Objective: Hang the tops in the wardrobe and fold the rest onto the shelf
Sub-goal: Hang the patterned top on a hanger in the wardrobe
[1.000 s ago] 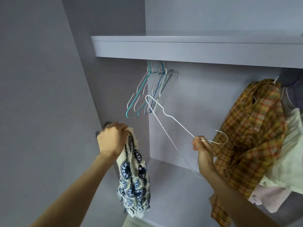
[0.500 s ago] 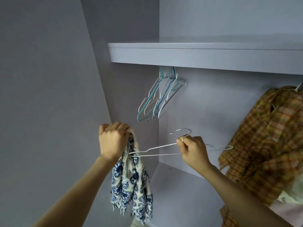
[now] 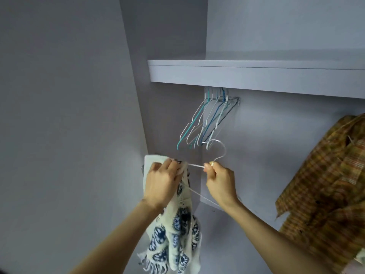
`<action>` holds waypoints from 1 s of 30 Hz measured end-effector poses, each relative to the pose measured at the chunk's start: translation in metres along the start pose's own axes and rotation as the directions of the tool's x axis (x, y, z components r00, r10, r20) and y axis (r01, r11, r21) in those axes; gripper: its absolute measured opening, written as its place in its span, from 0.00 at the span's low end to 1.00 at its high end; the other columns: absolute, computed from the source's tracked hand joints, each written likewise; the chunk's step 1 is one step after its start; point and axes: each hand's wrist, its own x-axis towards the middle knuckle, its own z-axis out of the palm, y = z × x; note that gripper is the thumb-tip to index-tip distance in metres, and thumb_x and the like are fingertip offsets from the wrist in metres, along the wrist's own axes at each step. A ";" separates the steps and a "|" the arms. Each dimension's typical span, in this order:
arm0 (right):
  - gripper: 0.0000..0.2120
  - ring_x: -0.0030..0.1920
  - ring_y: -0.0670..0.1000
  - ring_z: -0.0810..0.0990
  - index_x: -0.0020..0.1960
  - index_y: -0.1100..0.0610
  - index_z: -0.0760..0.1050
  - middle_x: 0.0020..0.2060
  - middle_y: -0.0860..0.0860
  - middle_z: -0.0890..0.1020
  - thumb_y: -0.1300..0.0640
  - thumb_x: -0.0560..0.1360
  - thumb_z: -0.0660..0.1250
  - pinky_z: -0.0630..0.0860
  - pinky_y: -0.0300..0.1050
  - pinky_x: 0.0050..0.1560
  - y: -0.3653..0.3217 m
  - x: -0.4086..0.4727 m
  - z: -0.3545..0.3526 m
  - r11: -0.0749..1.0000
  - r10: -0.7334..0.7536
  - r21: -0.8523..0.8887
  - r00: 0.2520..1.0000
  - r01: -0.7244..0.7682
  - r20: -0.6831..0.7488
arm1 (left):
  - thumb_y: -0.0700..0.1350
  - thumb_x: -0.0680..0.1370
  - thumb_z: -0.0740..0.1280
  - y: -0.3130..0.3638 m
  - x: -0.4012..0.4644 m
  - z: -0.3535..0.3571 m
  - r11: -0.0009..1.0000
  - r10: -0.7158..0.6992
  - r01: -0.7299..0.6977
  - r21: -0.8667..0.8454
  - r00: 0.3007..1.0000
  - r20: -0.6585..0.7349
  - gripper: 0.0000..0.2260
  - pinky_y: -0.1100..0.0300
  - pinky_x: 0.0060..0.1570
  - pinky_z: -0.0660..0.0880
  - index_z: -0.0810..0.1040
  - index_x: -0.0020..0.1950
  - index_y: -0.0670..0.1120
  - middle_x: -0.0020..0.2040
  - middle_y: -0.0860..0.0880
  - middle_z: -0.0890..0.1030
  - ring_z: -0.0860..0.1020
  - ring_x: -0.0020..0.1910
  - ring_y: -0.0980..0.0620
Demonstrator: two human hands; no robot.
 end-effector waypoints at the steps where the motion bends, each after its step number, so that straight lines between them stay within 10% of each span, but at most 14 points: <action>1: 0.19 0.26 0.59 0.69 0.31 0.62 0.71 0.23 0.56 0.72 0.56 0.78 0.56 0.68 0.49 0.32 -0.003 0.000 -0.001 0.998 -0.020 0.053 0.996 0.025 -0.091 | 0.42 0.71 0.64 0.001 -0.006 0.002 1.000 0.013 -0.014 0.016 0.999 0.040 0.05 0.56 0.37 0.75 0.78 0.37 0.43 0.33 0.47 0.78 0.76 0.27 0.44; 9: 0.13 0.37 0.46 0.73 0.36 0.62 0.80 0.33 0.49 0.81 0.59 0.75 0.61 0.64 0.49 0.58 -0.003 -0.003 -0.005 0.913 -0.408 -0.118 0.877 0.390 -0.255 | 0.55 0.73 0.67 -0.010 0.007 -0.012 0.990 0.097 -0.098 0.105 0.995 0.006 0.17 0.47 0.55 0.68 0.75 0.54 0.45 0.55 0.44 0.77 0.73 0.54 0.43; 12: 0.16 0.38 0.47 0.72 0.37 0.61 0.80 0.33 0.49 0.80 0.57 0.78 0.59 0.65 0.52 0.58 -0.003 -0.005 -0.008 0.866 -0.499 -0.139 0.833 0.480 -0.238 | 0.52 0.79 0.59 -0.012 0.021 -0.013 0.972 0.171 -0.207 0.114 0.949 0.264 0.13 0.52 0.55 0.71 0.77 0.57 0.48 0.50 0.48 0.79 0.77 0.52 0.43; 18: 0.15 0.54 0.53 0.71 0.60 0.60 0.73 0.53 0.54 0.74 0.54 0.76 0.62 0.66 0.51 0.59 -0.006 -0.007 -0.026 0.876 -0.478 -0.195 0.849 0.441 -0.225 | 0.39 0.81 0.59 -0.021 0.023 0.011 0.966 -0.025 0.111 -0.232 0.939 0.344 0.09 0.54 0.49 0.71 0.78 0.53 0.41 0.50 0.43 0.80 0.77 0.50 0.42; 24: 0.08 0.41 0.49 0.76 0.48 0.58 0.77 0.41 0.50 0.79 0.65 0.73 0.61 0.70 0.42 0.42 0.011 -0.044 -0.027 0.765 -0.623 -0.090 0.769 0.637 0.144 | 0.40 0.81 0.59 -0.019 0.036 0.018 0.567 -0.400 0.533 -0.629 0.845 0.355 0.11 0.67 0.25 0.65 0.72 0.40 0.51 0.30 0.51 0.69 0.67 0.26 0.56; 30: 0.10 0.48 0.50 0.79 0.57 0.59 0.77 0.49 0.51 0.80 0.59 0.79 0.61 0.74 0.42 0.49 0.019 -0.015 -0.006 0.997 -0.076 0.023 0.913 0.073 0.401 | 0.34 0.79 0.59 -0.017 0.048 0.011 0.164 -0.524 0.518 -0.840 0.767 0.371 0.12 0.58 0.35 0.62 0.70 0.38 0.48 0.32 0.51 0.68 0.65 0.33 0.53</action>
